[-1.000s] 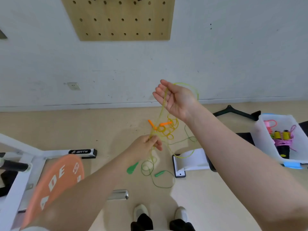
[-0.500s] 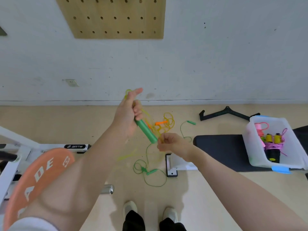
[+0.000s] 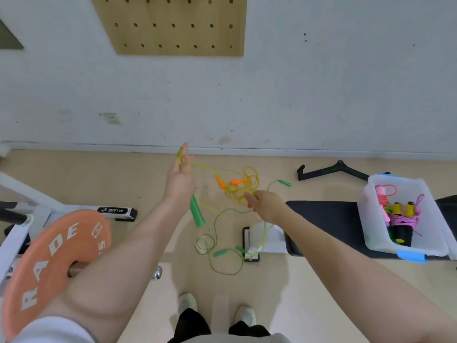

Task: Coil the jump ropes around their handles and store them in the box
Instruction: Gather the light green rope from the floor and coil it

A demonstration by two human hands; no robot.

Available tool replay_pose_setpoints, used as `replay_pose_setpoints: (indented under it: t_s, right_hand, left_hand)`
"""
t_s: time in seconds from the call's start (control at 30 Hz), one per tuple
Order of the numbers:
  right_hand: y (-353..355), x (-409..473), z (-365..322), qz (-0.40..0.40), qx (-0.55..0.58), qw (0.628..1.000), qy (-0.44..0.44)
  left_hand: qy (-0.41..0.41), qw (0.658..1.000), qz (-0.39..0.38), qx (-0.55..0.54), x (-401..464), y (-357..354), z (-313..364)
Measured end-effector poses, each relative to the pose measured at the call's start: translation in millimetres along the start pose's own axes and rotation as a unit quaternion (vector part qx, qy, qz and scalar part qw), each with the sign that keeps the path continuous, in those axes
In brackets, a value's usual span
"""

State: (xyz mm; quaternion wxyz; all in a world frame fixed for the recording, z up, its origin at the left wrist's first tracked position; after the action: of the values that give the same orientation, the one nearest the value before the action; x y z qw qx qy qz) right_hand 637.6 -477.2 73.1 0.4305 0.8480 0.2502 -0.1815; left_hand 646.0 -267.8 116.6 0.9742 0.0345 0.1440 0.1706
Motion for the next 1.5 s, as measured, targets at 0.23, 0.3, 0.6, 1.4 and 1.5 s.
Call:
replay_pose_setpoints:
  t_s: [0.23,0.3,0.6,1.4,1.5]
  right_hand:
    - [8,-13,42,-0.098,-0.022,0.993,-0.057]
    - [3,-21,37,-0.126,0.248,0.959,-0.054]
    - [27,-34,-71,-0.180,0.749,0.637,0.039]
    - [-11,-44,46,0.026,0.109,0.994,0.010]
    - [-7,-48,45,0.010,0.340,0.940,-0.022]
  left_hand:
    - [-0.063,0.984,0.045,0.160,14,27,5]
    - [-0.013,0.991,0.012,0.131,12,20,-1]
    - [0.022,0.925,-0.372,0.077,-82,-80,-32]
    - [0.110,0.949,-0.064,-0.288,-34,-24,4]
    - [0.122,0.961,-0.056,-0.241,-36,-17,-12]
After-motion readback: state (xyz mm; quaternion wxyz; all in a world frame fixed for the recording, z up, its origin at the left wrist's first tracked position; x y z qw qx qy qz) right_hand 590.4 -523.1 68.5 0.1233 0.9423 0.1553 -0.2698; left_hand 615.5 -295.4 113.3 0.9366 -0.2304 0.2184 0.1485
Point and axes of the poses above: each hand's wrist, its own x-axis towards the middle knuckle, its own y-axis out of the back of the hand, z = x × y, the point moved 8 cm from there along x, towards the middle knuckle, and after that the axes turned 4 degrees about -z, right-handed, at the moved point
